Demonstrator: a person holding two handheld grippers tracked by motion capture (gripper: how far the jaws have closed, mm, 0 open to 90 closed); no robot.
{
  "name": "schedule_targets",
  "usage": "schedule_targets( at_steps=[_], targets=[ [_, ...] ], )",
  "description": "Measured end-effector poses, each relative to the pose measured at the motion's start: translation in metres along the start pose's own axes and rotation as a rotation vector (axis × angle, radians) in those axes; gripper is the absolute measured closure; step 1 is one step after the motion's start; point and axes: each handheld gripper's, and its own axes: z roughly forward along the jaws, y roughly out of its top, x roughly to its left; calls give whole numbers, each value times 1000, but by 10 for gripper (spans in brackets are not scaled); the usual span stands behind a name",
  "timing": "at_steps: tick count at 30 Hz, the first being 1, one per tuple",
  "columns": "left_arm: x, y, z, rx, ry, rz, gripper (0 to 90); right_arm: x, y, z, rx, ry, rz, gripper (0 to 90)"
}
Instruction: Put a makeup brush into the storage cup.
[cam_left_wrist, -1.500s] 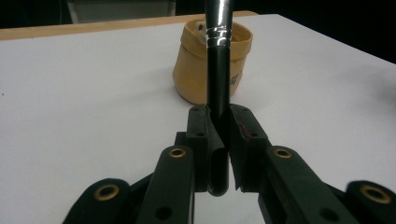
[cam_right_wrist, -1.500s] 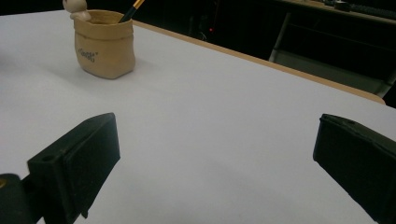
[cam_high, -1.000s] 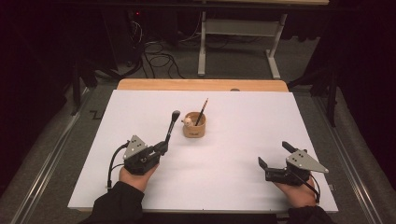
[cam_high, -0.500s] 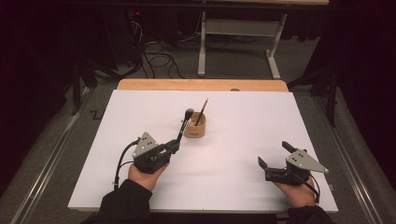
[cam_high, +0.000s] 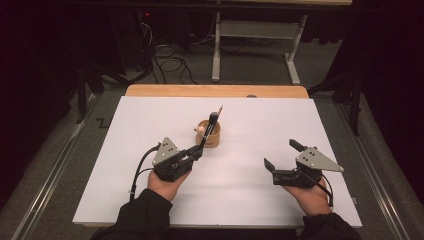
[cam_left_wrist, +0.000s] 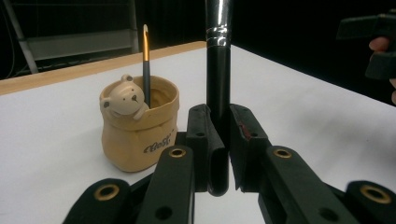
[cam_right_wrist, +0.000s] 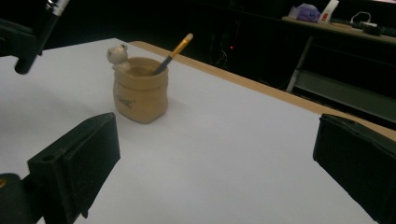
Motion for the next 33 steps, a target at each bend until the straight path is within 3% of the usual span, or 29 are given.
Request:
schedule_targets(
  at_steps=[7, 19, 33],
  targets=[
    [2, -5, 0, -10, -1, -8, 794, 12, 22, 18, -18, 52, -9, 24],
    [2, -7, 0, -18, -5, -18, 793, 32, 39, 43, -34, 96, -30, 36],
    [-6, -12, 2, -19, -15, -5, 793, 47, 35, 48, -40, 145, -27, 66]
  ],
)
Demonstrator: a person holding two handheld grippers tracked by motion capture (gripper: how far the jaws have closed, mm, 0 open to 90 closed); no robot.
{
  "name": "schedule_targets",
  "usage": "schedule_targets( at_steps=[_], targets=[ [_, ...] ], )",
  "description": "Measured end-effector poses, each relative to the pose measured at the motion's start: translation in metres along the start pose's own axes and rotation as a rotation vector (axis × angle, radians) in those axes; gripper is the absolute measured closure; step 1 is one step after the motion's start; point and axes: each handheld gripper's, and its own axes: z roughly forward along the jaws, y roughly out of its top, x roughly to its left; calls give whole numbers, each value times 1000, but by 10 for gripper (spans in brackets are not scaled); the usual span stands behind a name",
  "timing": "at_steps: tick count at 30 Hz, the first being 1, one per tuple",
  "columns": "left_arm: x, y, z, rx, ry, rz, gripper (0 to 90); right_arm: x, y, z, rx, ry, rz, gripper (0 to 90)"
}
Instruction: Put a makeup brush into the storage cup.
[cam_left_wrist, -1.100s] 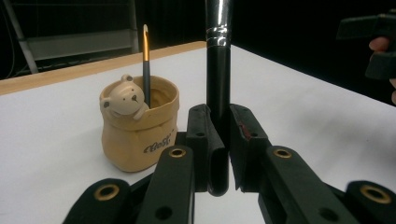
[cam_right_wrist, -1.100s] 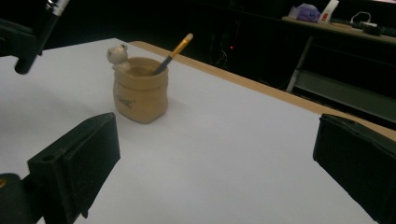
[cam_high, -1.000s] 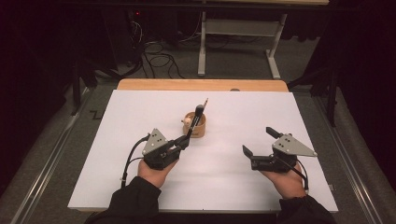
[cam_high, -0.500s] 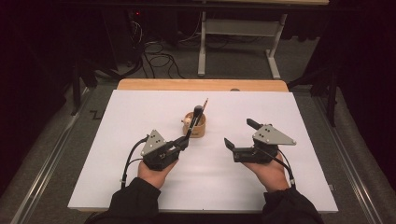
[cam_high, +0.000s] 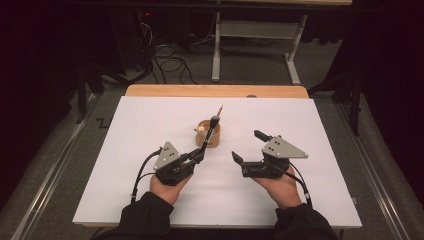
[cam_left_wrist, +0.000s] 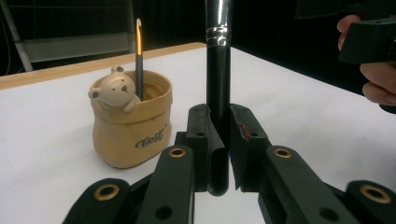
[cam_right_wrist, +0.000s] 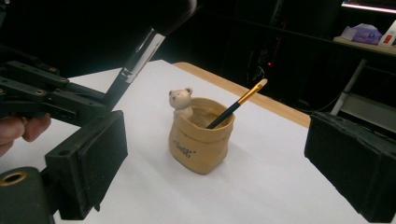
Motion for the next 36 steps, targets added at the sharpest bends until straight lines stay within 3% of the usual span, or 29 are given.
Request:
schedule_targets(
  at_steps=[16, 25, 36],
  targets=[
    [-21, -2, 8, 20, -25, 45, 793, 4, -11, -6, -13, 66, 89, 79],
    [-30, 8, 21, -7, -34, 36, 793, 4, -10, -6, -36, 97, 140, 94],
    [-37, -3, 28, -3, -70, 28, 793, 4, -10, -6, -60, 141, 214, 158]
  ],
)
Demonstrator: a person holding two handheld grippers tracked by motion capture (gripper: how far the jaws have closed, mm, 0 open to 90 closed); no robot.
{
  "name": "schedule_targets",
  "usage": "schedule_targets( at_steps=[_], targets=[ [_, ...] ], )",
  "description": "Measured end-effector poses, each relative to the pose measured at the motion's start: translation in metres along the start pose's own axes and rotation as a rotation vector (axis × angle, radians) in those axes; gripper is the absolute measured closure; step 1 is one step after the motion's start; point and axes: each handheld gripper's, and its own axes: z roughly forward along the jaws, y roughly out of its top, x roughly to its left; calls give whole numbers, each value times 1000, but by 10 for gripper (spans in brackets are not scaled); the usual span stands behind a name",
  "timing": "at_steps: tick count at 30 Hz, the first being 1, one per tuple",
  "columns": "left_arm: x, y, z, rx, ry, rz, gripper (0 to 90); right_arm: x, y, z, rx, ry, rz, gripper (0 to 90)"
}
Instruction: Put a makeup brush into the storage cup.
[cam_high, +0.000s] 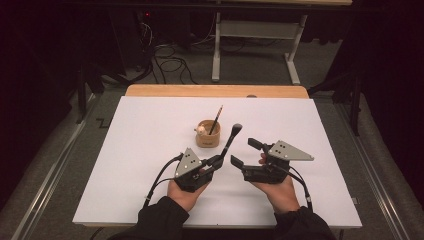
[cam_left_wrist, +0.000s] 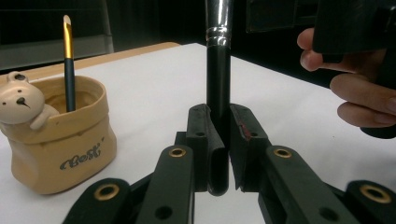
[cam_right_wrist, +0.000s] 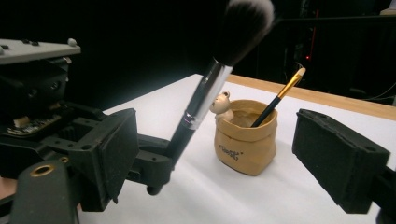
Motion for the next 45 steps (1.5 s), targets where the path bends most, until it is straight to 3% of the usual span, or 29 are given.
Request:
schedule_targets(
  at_steps=[20, 45],
  targets=[
    [-9, -2, -2, -21, -33, -4, 793, 2, -5, 6, -26, 47, 100, 322],
    [-16, -3, -2, -28, -57, 4, 793, 4, -11, 10, -43, 82, 144, 537]
  ],
)
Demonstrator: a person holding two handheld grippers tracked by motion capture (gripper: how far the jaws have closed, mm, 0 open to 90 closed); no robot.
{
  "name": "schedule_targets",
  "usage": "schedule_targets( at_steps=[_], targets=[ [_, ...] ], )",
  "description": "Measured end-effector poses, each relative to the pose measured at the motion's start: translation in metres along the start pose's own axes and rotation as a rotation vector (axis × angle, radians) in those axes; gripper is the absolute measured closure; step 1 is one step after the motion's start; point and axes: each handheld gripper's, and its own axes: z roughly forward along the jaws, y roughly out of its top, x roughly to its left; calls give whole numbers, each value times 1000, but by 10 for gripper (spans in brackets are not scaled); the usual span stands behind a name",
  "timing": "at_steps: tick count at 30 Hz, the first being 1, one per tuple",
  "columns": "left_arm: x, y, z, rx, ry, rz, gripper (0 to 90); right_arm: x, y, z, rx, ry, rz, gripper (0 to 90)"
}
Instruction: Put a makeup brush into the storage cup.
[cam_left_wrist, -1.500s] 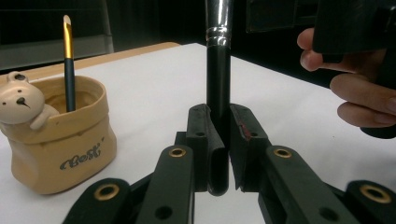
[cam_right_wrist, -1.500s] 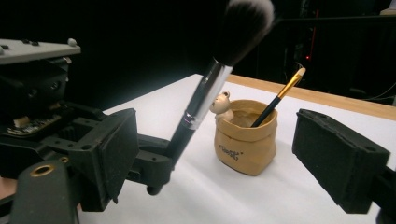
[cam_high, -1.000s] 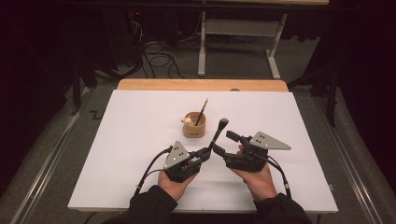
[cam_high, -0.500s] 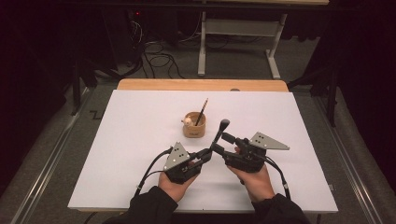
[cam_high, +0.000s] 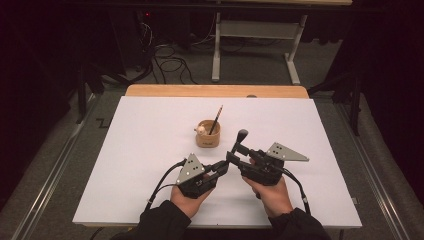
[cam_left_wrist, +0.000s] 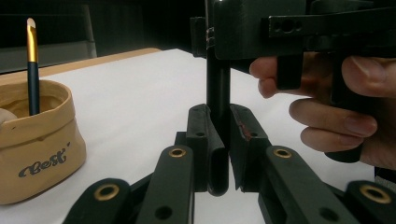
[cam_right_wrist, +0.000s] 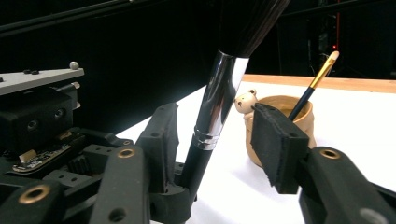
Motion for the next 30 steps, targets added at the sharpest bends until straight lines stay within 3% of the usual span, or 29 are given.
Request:
schedule_targets(
  at_steps=[14, 30],
  targets=[
    [-2, -2, 1, 3, 1, -1, 793, 1, -2, 1, 2, 12, 19, 666],
    [-2, -2, 2, 0, 8, 2, 793, -2, -4, 1, -5, 35, 85, 751]
  ],
)
